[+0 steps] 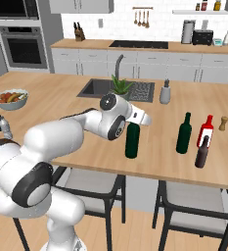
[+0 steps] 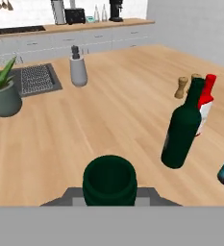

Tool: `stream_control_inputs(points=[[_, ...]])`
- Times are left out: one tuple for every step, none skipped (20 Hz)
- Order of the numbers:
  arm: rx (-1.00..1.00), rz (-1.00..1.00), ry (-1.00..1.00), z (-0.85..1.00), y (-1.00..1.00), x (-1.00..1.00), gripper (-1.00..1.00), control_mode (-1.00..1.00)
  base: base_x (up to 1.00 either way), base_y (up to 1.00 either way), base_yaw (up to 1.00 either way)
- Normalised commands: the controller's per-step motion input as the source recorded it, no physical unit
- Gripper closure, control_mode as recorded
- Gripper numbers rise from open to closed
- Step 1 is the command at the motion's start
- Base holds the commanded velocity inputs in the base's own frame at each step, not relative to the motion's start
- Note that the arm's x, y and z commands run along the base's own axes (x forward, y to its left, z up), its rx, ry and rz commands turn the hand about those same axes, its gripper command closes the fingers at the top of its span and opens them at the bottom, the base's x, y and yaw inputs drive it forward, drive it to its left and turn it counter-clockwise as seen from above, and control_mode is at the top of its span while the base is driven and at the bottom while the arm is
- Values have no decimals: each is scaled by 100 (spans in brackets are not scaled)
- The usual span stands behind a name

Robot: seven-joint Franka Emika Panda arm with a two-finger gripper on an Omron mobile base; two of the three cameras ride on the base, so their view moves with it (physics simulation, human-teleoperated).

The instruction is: Move the plastic bottles in the middle to the plastics group, and the glass bottles in the middle to the glass group.

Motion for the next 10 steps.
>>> stream_control_inputs(points=[[0,-10,0,0,-100,-10,100,-100,0,0,0],[0,-11,0,-1,-100,-11,100,-100,0,0,0],[0,-11,0,-1,-100,-11,100,-100,0,0,0],[0,-13,0,-1,-100,-13,100,-100,0,0,0],[0,-13,0,-1,-100,-13,100,-100,0,0,0],[0,-15,0,-6,-94,-7,100,-100,0,0,0],[0,-15,0,-6,-90,-4,100,-100,0,0,0],[0,-14,0,-7,-91,-1,100,-100,0,0,0],[0,-16,0,-6,-87,0,100,-100,0,0,0],[0,-17,0,-9,-87,0,100,-100,0,0,0]])
